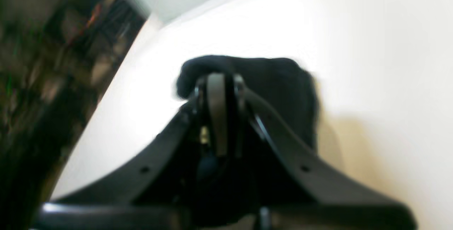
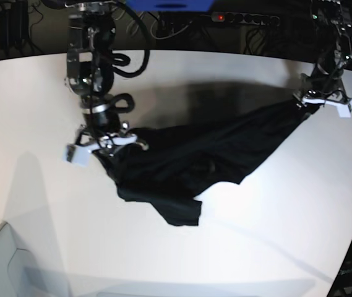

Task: Layout the t-shirt on the table in an organized manner, then fold the t-shirt properly
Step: 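Grasp the shirt edge with the right gripper and spread it apart, then regrasp the shirt with the right gripper at a new edge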

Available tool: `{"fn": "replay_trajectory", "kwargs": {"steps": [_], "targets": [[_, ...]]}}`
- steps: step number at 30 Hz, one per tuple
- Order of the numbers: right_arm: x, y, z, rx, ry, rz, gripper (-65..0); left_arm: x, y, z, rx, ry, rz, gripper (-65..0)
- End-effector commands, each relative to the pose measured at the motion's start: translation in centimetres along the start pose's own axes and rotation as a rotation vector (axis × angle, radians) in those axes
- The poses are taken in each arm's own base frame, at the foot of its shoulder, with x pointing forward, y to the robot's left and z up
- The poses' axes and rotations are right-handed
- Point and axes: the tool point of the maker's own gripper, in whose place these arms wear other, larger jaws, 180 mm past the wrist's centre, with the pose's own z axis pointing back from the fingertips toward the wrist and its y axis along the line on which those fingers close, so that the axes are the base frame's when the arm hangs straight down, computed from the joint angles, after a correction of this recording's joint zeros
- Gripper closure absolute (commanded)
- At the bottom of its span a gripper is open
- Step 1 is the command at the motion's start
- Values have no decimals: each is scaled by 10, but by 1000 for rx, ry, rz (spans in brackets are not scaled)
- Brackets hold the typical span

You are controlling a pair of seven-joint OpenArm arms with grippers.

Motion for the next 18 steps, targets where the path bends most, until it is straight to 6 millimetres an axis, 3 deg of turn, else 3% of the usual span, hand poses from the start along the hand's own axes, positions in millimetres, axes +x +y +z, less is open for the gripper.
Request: {"fn": "replay_trajectory", "kwargs": {"steps": [1, 6, 10, 12, 15, 18], "targets": [[9, -10, 3, -22, -47, -61, 0, 1, -3, 3, 2, 9, -4, -384], [-44, -60, 14, -118, 82, -228, 0, 14, -40, 10, -79, -51, -6, -384], [-69, -65, 21, -118, 165, -199, 0, 30, -72, 15, -152, -109, -7, -384], [-77, -59, 25, -101, 190, -194, 0, 35, -94, 11, -199, -120, -29, -384], [-76, -62, 26, -96, 200, -170, 0, 38, -122, -5, -258, -107, -45, -388], [-81, -61, 27, -83, 229, -153, 0, 31, -126, -33, -250, -59, -20, -388]]}}
